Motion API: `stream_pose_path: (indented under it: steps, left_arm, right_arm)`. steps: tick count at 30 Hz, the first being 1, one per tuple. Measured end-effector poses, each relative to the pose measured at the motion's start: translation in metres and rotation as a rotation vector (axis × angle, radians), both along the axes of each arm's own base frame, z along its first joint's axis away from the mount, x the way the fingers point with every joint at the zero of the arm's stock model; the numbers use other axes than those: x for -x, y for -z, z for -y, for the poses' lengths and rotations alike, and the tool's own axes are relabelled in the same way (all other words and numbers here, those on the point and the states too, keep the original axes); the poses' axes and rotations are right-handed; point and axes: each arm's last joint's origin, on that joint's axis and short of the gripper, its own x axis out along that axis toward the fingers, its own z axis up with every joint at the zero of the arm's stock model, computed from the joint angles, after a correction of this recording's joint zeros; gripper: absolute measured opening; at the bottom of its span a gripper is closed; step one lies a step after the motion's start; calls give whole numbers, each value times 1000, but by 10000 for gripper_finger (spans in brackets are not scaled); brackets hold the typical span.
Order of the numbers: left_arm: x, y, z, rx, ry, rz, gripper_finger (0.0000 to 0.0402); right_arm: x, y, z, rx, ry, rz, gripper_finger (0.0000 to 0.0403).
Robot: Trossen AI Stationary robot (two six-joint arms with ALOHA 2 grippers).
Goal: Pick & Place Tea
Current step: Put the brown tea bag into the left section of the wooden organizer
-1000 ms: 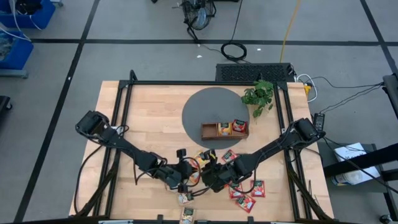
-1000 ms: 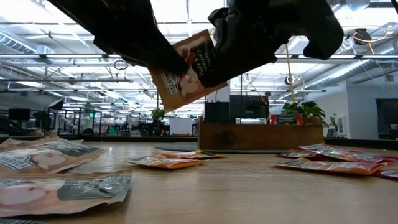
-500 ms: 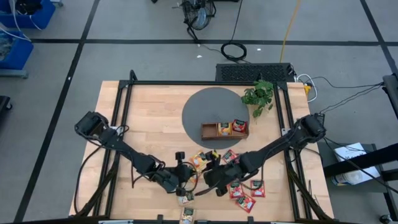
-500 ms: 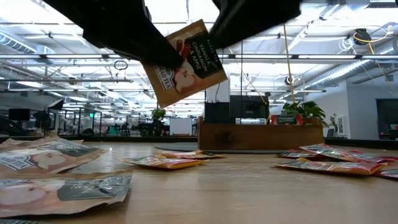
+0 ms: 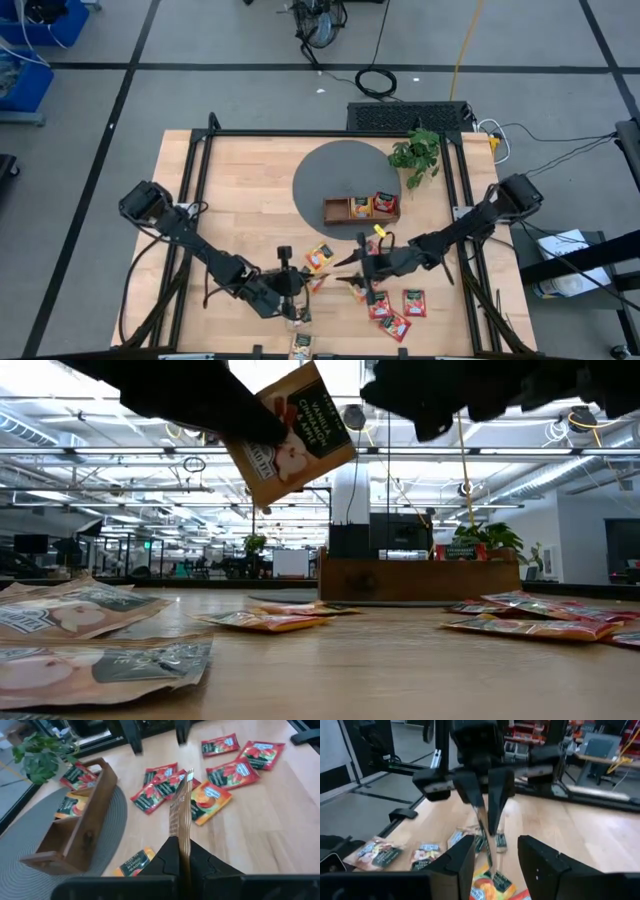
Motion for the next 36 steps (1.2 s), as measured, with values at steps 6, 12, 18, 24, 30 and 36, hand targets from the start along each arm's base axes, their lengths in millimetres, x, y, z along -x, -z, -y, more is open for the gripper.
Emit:
stream_pose_path:
  steps: [6,12,18,24,30,36]
  left_arm:
    - [-6,-1,-7,10,-25,14,16]
    - [-6,-1,-7,31,2,7,9]
    - [-6,-1,-7,28,2,1,16]
    - [-7,-1,-8,26,5,5,12]
    - [-7,-1,-9,31,0,1,24]
    - [-7,-1,-8,36,4,-1,26]
  right_arm:
    - [-10,16,-1,1,16,-60,135]
    - [-21,18,5,-18,61,-101,133]
    - [-24,16,10,-27,72,-101,121]
    - [-31,16,13,-64,8,-183,44]
    - [-42,9,14,-45,18,-312,4]
    - [-57,-19,13,26,51,-508,1]
